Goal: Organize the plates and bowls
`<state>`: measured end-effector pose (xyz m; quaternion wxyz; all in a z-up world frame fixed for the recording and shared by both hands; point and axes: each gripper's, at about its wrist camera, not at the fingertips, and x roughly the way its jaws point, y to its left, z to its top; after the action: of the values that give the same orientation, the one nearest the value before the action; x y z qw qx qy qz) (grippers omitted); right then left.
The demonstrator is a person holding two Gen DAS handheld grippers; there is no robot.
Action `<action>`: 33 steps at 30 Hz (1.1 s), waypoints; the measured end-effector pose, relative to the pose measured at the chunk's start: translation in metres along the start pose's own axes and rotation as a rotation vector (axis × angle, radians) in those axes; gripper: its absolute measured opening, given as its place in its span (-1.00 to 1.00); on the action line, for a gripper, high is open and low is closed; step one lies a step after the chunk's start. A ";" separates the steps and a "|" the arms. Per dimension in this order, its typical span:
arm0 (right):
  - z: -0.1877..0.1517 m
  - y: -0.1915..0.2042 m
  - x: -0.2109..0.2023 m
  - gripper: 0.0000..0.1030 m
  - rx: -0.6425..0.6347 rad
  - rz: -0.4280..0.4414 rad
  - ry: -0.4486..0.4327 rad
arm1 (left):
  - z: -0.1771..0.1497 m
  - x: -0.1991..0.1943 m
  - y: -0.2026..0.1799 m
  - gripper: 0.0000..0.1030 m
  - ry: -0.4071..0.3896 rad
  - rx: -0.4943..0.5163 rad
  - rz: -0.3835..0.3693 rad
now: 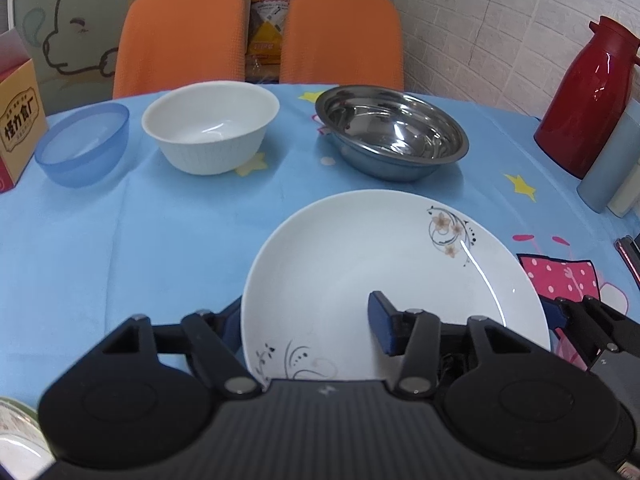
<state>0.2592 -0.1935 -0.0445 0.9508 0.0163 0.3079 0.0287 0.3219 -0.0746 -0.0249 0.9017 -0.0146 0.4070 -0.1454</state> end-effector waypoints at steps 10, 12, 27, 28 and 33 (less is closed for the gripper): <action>-0.006 0.014 -0.051 1.00 0.023 -0.012 -0.085 | -0.011 -0.059 0.001 -0.06 -0.076 0.023 -0.022; -0.007 0.023 -0.063 1.00 0.021 -0.011 -0.095 | -0.016 -0.075 0.009 -0.06 -0.084 0.012 -0.023; -0.036 0.166 -0.097 1.00 -0.088 0.210 -0.105 | -0.100 -0.182 0.138 -0.07 -0.151 -0.147 0.171; -0.038 0.172 -0.096 1.00 -0.101 0.215 -0.098 | -0.106 -0.182 0.144 -0.07 -0.149 -0.158 0.175; -0.048 0.194 -0.091 1.00 -0.161 0.210 -0.076 | -0.121 -0.178 0.163 -0.08 -0.141 -0.220 0.151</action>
<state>0.1486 -0.0053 -0.0205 0.9518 -0.0269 0.2649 0.1523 0.1614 0.1411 0.0003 0.9293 -0.0926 0.3562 -0.0305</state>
